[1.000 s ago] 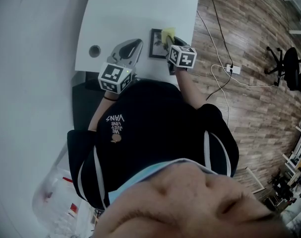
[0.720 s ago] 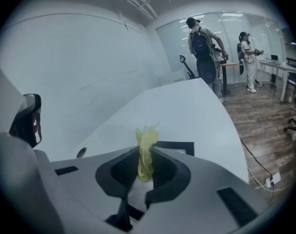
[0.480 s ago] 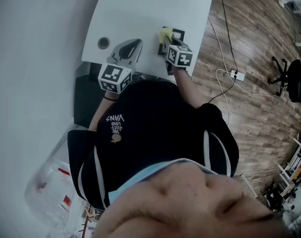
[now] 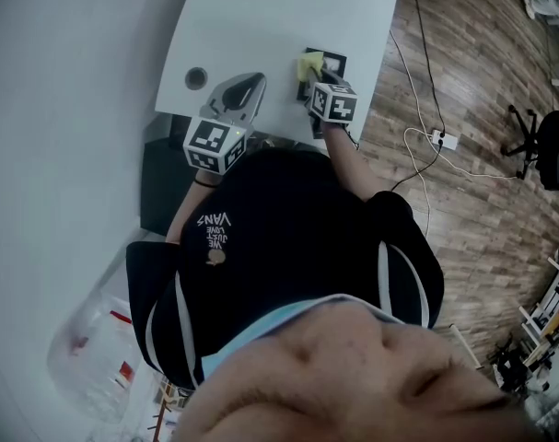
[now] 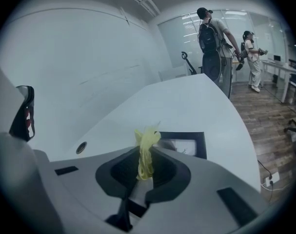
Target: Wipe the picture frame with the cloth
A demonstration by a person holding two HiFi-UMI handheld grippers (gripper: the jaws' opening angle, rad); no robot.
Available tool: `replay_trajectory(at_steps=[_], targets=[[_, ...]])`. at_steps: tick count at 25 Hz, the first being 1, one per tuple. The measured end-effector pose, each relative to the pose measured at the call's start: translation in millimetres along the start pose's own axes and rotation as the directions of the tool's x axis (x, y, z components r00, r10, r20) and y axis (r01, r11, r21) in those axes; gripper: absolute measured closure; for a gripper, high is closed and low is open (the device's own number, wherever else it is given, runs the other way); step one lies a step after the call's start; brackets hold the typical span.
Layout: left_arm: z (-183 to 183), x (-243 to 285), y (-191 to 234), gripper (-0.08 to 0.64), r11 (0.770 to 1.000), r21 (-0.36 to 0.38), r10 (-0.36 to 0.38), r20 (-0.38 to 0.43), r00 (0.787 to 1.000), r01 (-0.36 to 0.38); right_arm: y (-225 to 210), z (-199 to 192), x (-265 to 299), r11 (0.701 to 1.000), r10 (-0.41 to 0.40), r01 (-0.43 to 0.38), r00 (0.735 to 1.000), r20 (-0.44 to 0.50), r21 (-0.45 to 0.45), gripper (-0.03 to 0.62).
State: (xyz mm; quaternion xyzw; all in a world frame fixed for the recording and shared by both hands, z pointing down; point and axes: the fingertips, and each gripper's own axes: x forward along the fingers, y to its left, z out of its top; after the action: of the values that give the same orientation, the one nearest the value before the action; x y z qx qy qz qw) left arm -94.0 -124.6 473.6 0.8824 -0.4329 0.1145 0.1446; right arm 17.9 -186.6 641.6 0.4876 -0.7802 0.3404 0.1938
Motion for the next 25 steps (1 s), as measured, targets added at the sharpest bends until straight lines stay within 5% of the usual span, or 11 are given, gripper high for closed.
replay_trajectory(at_steps=[25], targets=[[4.4, 37.3, -40.6, 0.541, 0.992, 0.024, -0.127, -0.014, 0.992, 0.127, -72.6, -10.4, -42.9, 0.989, -0.135, 0.133, 0.991, 0.022, 0.063, 0.546]])
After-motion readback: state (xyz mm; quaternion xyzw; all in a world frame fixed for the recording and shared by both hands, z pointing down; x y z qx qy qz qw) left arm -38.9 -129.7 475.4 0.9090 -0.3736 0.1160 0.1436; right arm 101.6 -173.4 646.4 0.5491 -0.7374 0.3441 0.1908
